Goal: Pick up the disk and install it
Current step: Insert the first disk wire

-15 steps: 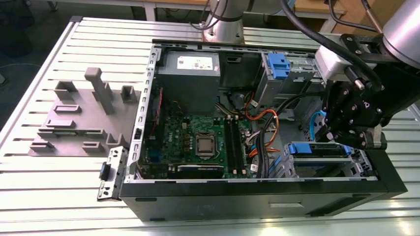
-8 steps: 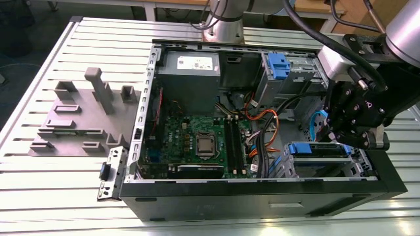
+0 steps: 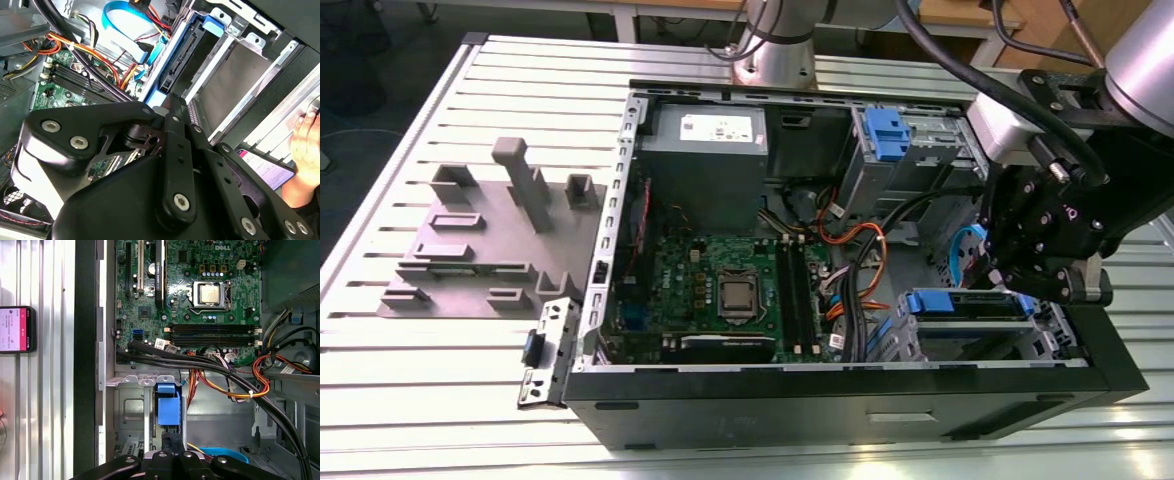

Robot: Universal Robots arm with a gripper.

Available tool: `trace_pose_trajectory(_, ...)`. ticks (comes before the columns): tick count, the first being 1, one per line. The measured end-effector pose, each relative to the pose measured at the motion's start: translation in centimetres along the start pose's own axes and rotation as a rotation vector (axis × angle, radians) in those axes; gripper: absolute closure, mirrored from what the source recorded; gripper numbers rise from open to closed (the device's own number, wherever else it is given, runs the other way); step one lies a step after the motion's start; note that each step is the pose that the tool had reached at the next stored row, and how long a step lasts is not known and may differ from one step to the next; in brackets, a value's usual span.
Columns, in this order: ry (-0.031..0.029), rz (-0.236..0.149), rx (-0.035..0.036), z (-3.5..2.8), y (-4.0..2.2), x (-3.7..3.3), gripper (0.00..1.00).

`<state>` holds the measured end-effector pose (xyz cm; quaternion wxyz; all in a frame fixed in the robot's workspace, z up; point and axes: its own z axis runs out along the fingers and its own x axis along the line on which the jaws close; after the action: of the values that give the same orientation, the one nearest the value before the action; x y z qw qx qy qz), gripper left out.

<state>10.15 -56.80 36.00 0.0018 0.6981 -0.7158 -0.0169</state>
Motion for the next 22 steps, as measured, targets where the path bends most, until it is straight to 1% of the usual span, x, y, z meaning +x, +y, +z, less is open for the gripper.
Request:
trace_pose_trajectory(6, 0.0000, 0.000, 0.0000, 0.00, -0.01, 0.00, 0.89)
trace_pose_trajectory(8, 0.0000, 0.000, -0.0001, 0.00, -0.20, -0.02, 0.89)
trace_pose_trajectory(11, 0.0001, 0.000, -0.0007, -0.02, -0.85, -0.06, 0.89)
trace_pose_trajectory(12, 0.0001, 0.000, -0.0008, -0.02, -0.98, -0.07, 0.89)
trace_pose_trajectory(14, -0.0001, 0.000, -0.0008, -0.03, -1.03, -0.09, 0.89)
trace_pose_trajectory(16, 0.0001, 0.000, -0.0008, -0.11, -1.03, -0.43, 0.89)
trace_pose_trajectory(19, 0.0002, 0.000, -0.0008, -0.33, -1.03, -0.71, 0.89)
trace_pose_trajectory(21, 0.0003, 0.000, -0.0008, -0.35, -1.30, -0.79, 0.89)
trace_pose_trajectory(22, 0.0004, 0.000, -0.0013, -0.36, -1.58, -0.85, 0.89)
